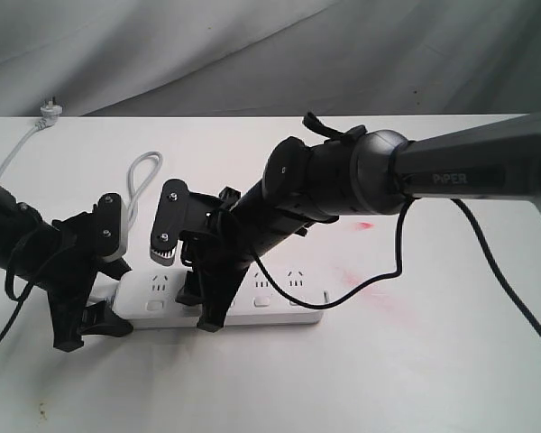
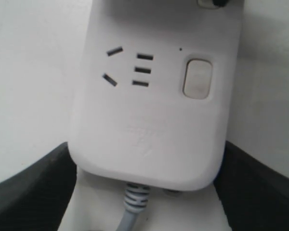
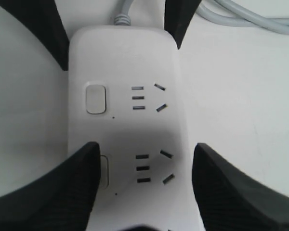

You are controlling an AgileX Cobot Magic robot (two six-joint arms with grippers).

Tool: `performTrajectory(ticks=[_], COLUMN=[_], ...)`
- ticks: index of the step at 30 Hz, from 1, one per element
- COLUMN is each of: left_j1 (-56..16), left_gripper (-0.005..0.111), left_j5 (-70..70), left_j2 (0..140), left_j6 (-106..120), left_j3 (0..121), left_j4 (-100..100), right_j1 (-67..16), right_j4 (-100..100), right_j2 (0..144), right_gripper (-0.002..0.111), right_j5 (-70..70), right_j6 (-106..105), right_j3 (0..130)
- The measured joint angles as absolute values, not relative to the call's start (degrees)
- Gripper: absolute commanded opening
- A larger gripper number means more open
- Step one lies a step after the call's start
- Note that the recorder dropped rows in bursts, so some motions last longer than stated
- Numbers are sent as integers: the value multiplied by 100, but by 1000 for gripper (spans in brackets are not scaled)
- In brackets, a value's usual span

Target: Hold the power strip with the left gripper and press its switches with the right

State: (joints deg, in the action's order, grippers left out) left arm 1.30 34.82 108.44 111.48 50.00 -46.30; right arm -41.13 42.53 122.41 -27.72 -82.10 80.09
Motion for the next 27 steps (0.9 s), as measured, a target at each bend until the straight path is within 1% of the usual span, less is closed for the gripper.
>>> performTrajectory(ticks=[27], left_j1=[130], left_gripper=[48], left_j5=[3482], left_j2=[10844], left_j6=[11148], left_j3=[5000], left_j4=[-4630], right_j1=[-4113], right_j4=[4319], right_j2=[12384], right_gripper=[53], right_j5=[-2661], right_j6=[-8170], right_j3=[8041])
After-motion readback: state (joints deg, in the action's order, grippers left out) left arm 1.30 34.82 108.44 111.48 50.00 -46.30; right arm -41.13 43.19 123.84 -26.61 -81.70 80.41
